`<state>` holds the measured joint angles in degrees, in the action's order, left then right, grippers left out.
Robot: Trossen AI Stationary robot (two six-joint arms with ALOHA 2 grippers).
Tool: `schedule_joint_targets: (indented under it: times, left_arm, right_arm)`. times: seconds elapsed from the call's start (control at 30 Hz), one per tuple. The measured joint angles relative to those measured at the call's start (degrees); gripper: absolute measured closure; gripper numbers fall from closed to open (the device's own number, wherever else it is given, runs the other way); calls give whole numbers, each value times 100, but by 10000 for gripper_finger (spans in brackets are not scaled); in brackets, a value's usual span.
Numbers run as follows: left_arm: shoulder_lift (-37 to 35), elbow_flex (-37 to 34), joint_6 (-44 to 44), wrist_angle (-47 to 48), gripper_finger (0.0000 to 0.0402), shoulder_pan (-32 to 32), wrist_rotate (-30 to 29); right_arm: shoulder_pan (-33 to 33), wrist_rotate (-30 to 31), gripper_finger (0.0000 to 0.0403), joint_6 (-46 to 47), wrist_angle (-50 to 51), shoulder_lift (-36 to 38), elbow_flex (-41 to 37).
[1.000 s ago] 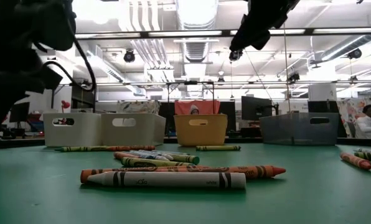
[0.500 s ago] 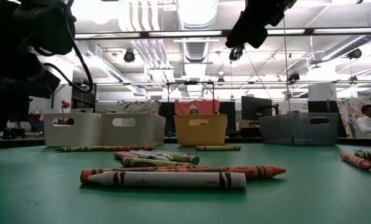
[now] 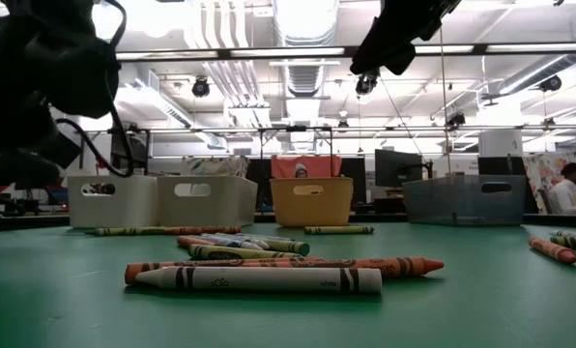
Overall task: Sort crayons
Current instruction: Put the green crayon into the gray bin
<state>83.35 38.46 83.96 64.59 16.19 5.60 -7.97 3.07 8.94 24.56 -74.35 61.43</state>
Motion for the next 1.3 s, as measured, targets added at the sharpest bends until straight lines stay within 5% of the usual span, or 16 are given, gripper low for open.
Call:
schedule_joint_targets:
  times: [0.47, 0.73, 0.97, 1.3]
  left_arm:
    - [571, -173, -241, -334, 331, -7, -37]
    - [458, -157, -219, -393, 392, 0, -150]
    - [380, -99, -230, -230, 399, 0, -337]
    - [290, 1384, -934, 1038, 401, -19, -1551]
  right_arm:
    - [-2, 0, 326, 2, -45, 0, 0]
    - [-2, 0, 333, 18, -90, 0, 0]
    - [-2, 0, 331, 53, -96, 0, -7]
    - [-2, 0, 335, 51, -129, 0, -11]
